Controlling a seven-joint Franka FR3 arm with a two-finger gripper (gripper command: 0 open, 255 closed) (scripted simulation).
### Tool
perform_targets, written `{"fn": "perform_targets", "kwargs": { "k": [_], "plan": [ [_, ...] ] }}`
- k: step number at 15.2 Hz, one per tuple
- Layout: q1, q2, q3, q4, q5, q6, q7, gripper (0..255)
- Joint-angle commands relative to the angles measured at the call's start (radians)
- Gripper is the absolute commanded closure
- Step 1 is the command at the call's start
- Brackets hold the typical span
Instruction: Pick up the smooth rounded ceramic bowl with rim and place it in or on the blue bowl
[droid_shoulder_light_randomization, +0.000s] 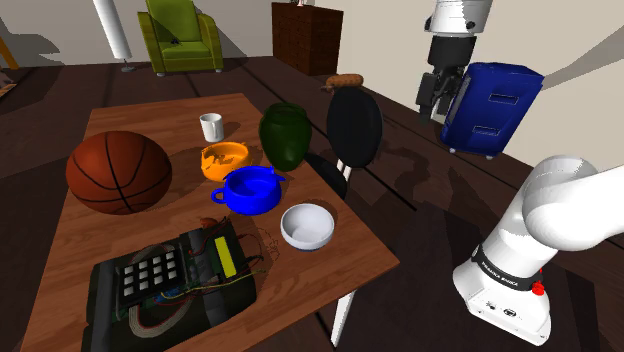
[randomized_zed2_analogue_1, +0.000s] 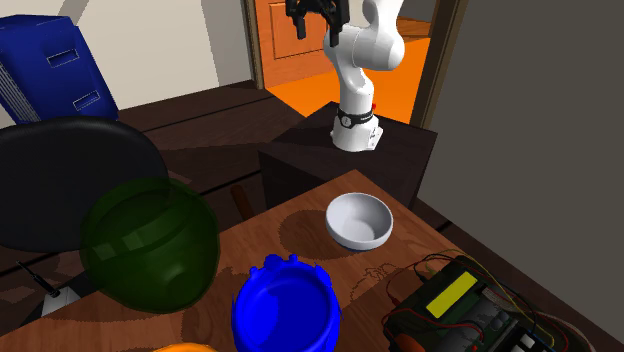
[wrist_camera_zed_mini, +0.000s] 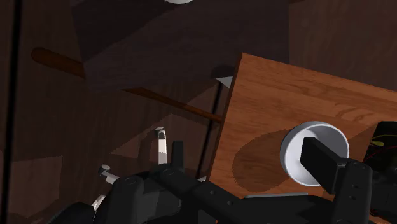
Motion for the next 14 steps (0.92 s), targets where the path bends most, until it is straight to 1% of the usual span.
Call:
{"fn": "perform_targets", "kwargs": {
  "k": [1, 8, 14],
  "plan": [
    [0.0, 0.0, 0.0, 0.0, 0.0, 0.0, 0.0, 0],
    [0.032, 0.124, 0.072, -0.105, 0.059, 0.249, 0.048, 0],
    [0.057, 0.291, 0.137, -0.139, 0.096, 0.469, 0.087, 0]
  ]
}}
